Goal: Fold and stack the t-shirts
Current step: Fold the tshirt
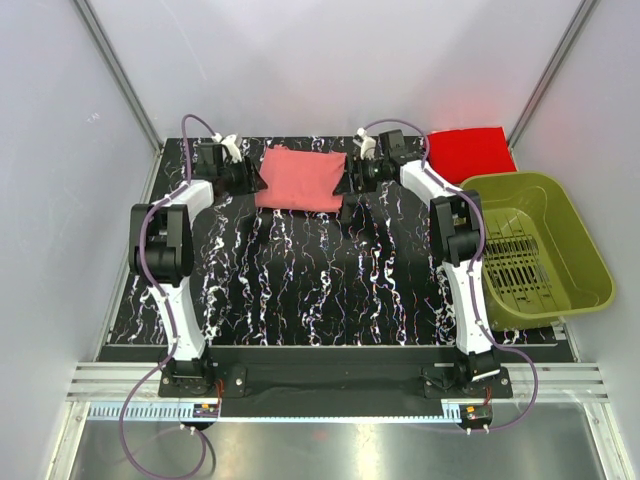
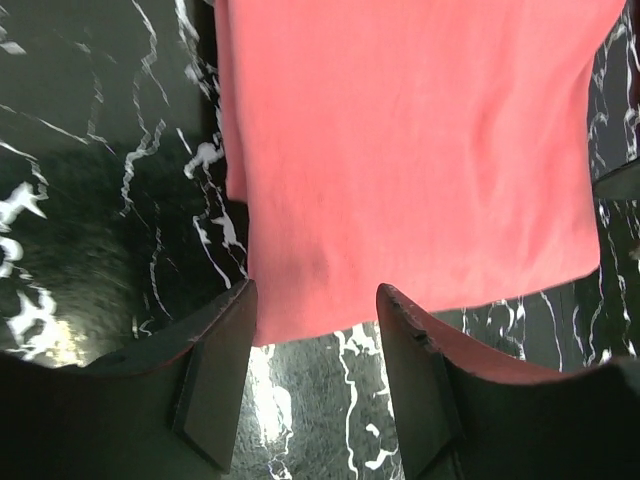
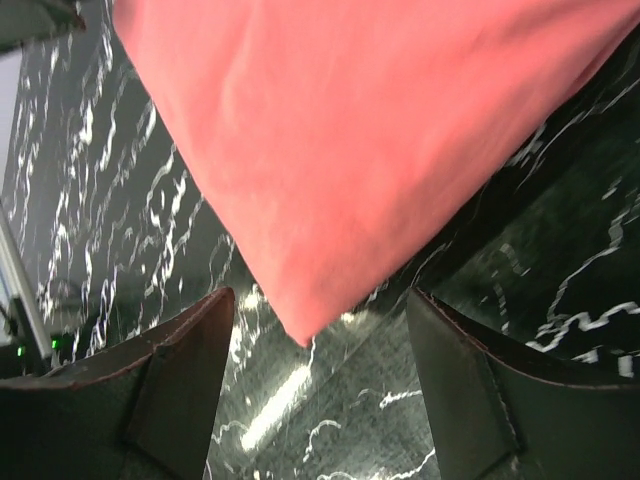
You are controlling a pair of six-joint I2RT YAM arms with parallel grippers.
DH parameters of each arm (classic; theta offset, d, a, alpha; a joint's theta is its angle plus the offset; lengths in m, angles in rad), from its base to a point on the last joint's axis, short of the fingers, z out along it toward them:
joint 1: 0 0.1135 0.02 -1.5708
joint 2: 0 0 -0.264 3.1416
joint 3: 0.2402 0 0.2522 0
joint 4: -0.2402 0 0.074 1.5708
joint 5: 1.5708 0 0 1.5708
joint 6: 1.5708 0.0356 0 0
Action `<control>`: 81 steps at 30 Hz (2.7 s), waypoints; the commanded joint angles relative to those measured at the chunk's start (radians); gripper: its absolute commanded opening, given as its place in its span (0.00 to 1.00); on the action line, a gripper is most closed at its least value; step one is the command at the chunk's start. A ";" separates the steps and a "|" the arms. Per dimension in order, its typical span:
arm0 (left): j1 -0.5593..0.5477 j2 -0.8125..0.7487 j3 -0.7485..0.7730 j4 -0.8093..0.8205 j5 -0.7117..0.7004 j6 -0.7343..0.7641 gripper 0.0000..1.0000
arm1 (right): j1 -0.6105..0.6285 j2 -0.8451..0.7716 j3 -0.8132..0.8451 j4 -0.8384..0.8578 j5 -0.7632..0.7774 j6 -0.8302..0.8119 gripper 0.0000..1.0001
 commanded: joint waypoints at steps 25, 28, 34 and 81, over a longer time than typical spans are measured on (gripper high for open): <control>0.009 0.103 0.136 -0.211 0.098 -0.123 0.00 | 0.029 -0.012 -0.079 -0.042 -0.121 -0.064 0.00; 0.006 0.023 0.035 -0.230 0.014 -0.175 0.00 | 0.030 -0.081 -0.188 -0.020 -0.127 -0.059 0.00; -0.001 -0.112 -0.157 -0.287 -0.086 -0.204 0.00 | 0.038 -0.203 -0.399 0.019 -0.106 -0.022 0.00; 0.045 0.316 0.473 -0.380 0.426 0.164 0.36 | -0.007 0.033 0.125 -0.223 -0.063 -0.412 0.55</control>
